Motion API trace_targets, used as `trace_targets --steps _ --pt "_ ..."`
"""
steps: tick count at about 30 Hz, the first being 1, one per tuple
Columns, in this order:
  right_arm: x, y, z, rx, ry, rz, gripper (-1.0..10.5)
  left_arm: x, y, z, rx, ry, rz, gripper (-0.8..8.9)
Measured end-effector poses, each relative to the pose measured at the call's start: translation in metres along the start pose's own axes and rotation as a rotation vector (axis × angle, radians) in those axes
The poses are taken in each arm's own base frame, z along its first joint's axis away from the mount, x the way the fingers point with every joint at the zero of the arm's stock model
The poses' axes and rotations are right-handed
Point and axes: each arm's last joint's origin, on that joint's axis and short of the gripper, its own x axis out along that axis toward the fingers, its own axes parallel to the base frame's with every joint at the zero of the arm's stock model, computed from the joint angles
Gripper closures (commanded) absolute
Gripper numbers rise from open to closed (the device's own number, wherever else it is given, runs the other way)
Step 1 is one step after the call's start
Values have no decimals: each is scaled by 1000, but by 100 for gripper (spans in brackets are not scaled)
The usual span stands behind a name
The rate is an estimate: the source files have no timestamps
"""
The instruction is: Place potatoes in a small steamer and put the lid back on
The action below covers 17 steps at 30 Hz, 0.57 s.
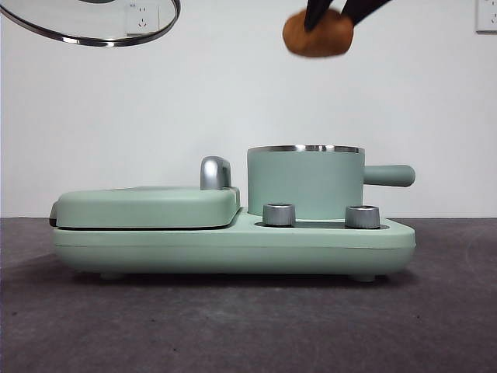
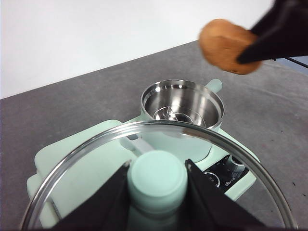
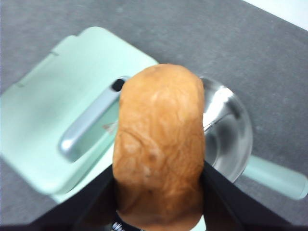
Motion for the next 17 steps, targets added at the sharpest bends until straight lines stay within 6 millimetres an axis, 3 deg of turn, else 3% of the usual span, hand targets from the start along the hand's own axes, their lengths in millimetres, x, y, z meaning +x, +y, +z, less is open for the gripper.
trace_targets --steps 6,11,17 --pt "48 -18 12 2 70 -19 769 0 0 0 0 0 0 797" --pt "88 -24 5 5 156 -14 769 0 0 0 0 0 0 797" --pt "116 -28 -3 -1 210 -30 769 0 0 0 0 0 0 797"
